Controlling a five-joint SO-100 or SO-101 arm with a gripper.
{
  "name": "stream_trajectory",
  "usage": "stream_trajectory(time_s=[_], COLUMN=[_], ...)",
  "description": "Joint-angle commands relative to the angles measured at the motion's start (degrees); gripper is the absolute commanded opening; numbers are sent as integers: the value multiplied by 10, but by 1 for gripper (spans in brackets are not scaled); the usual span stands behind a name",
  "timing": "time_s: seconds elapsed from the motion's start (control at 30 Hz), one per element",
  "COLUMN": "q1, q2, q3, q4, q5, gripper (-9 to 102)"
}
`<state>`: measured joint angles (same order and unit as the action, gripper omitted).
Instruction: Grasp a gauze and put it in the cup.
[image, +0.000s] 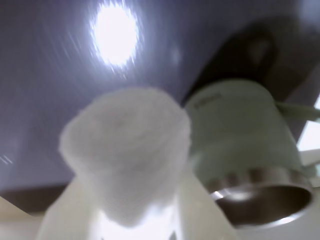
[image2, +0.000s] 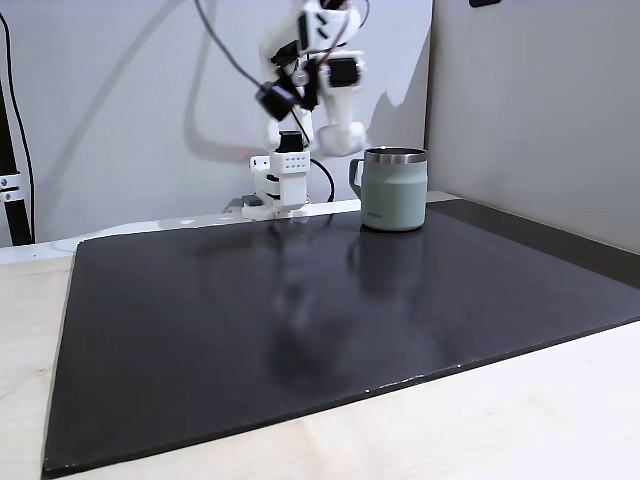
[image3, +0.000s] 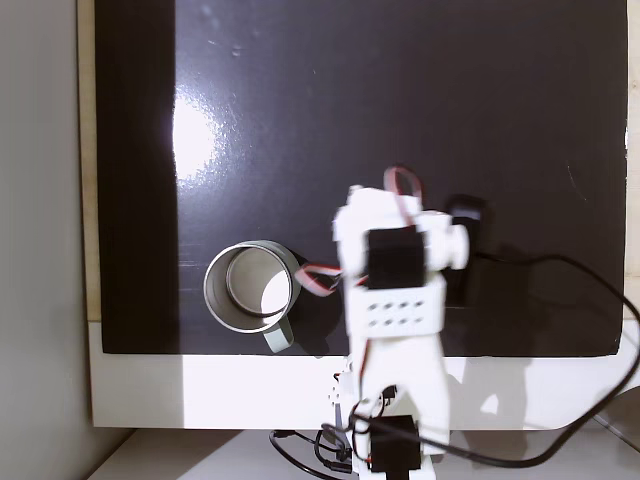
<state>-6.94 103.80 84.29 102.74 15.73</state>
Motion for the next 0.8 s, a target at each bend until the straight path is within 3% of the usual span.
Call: stream_trajectory(time_s=[0.0,0.13,0.33,0.77], q1=[-101,-214,-306,-387], q2=[45,69,69,47], q3=[1,4,18,34], q4=[4,4,4,4], q5=[4,0,-11,-33], gripper=[0,0,0,0])
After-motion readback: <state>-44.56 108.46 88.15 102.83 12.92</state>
